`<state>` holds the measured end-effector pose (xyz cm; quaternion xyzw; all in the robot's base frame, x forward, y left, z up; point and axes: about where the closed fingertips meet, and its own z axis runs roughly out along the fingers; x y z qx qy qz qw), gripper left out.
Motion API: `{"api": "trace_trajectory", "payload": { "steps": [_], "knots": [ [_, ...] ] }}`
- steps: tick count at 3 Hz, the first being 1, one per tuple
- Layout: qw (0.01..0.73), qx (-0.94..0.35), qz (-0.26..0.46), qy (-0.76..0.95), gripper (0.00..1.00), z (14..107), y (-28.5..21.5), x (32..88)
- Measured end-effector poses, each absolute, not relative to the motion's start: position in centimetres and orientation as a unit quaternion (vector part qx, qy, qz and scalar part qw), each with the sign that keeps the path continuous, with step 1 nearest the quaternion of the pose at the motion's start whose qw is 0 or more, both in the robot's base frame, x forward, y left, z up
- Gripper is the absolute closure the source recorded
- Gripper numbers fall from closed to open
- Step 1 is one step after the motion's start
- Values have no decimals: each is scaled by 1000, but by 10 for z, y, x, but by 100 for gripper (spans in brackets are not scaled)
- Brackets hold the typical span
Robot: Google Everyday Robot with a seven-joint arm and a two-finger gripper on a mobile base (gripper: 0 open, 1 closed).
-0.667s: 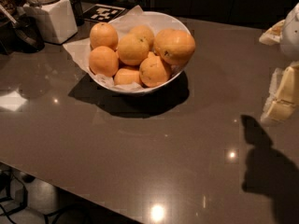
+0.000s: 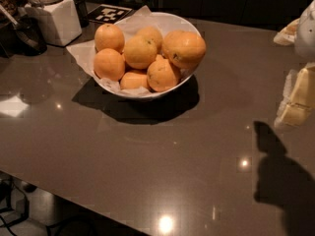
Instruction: Pick orange from white bowl
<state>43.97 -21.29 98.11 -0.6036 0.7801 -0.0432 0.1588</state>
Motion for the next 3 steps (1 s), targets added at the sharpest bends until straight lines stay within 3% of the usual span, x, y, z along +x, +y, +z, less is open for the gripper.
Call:
{"api": "trace_trajectory", "payload": {
  "steps": [3],
  "knots": [
    [137,-577,-83,801,0,1001,-167,482]
  ]
}}
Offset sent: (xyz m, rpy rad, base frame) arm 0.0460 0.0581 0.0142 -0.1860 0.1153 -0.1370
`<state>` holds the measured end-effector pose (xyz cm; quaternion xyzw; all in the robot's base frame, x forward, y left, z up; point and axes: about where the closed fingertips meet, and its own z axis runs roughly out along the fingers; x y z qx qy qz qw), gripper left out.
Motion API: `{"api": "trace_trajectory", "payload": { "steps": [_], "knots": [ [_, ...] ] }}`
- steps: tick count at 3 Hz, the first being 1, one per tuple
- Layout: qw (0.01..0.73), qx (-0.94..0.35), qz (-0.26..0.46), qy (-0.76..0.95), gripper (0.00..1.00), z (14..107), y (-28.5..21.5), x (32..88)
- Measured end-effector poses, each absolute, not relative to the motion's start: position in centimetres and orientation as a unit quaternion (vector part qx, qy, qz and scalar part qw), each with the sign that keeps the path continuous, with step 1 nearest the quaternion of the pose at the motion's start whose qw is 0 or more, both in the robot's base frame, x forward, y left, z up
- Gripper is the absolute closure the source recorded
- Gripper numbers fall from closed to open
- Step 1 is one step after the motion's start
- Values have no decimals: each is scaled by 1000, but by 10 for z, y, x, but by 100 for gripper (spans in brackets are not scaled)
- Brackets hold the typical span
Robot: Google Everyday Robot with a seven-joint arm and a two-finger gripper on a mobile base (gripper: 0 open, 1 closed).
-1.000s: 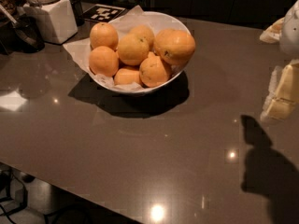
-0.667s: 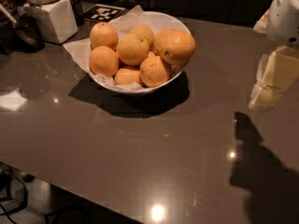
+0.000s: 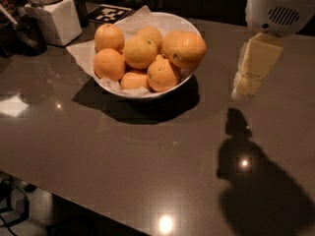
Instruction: Pick orange from white bowl
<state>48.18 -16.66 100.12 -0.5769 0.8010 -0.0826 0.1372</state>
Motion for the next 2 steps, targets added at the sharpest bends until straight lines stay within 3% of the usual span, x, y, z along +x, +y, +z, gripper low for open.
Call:
{"api": "trace_trajectory", "payload": {
  "steps": [2],
  "knots": [
    [158,-570,-84,802,0,1015,-108,529]
  ]
}}
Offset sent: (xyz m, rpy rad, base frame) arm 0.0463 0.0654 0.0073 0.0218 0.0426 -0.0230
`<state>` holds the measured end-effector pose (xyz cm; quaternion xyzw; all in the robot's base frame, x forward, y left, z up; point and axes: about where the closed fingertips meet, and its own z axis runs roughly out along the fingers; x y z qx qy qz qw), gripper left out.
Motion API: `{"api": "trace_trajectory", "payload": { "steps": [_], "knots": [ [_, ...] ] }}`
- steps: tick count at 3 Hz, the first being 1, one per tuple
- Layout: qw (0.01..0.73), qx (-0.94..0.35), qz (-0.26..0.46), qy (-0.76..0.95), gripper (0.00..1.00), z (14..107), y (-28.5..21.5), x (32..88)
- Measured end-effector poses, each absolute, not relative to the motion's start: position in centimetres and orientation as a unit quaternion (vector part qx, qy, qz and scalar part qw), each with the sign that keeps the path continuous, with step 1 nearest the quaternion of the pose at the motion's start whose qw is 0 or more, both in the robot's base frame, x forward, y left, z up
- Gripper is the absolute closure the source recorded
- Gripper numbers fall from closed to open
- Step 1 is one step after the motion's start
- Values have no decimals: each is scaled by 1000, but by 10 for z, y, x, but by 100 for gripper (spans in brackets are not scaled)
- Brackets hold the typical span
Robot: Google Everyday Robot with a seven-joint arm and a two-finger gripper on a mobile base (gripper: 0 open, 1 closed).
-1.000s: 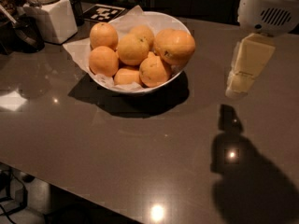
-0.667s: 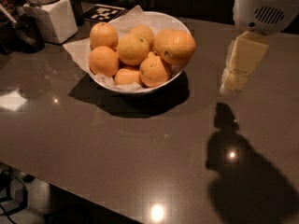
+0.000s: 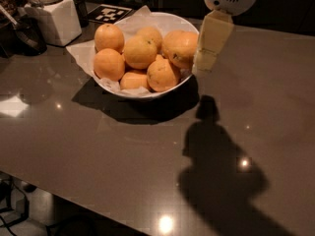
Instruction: Pick orange from white bowl
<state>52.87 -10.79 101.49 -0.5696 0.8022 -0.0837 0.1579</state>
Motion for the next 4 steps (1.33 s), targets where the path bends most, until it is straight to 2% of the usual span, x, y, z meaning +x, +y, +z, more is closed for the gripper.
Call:
{"api": "trace_trajectory", "payload": {
  "steps": [2,3,4],
  "knots": [
    [175,-553,-71,811,0,1017,-96,550],
    [168,-536,-57,825,13,1010,-91,571],
    [157,-519,-45,839,14,999,-92,586]
  ]
}}
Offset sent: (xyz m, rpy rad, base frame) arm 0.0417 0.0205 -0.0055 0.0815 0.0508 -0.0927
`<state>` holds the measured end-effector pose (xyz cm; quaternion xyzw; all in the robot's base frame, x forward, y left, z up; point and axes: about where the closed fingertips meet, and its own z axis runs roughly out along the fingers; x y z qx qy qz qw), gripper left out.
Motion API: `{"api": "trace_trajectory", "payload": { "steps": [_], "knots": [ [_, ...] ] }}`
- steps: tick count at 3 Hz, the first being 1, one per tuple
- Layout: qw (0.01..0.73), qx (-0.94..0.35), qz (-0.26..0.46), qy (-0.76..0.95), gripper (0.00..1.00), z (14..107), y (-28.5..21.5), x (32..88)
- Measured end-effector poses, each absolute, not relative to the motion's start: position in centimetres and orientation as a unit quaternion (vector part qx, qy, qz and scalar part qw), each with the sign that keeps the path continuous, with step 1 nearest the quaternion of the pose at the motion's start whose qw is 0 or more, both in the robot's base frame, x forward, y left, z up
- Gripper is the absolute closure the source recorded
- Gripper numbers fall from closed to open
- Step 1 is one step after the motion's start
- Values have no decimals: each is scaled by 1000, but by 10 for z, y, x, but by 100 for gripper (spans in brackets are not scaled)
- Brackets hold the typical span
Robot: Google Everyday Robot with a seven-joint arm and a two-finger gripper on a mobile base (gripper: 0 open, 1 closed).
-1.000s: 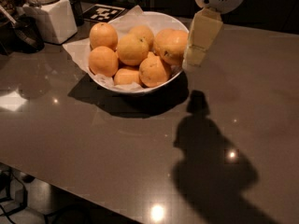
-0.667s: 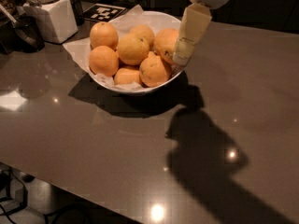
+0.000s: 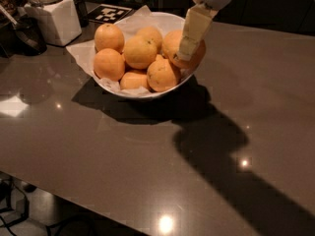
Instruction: Pick orange from white bowl
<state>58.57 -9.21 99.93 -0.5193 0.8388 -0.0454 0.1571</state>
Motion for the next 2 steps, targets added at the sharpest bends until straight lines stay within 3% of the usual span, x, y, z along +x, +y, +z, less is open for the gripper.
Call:
{"api": "trace_trajectory", "payload": {
  "steps": [1,2],
  "knots": [
    [144,-510,-33,847,10,986,-93,591],
    [132,-512,-26,848,14,976,-87,589]
  ]
}}
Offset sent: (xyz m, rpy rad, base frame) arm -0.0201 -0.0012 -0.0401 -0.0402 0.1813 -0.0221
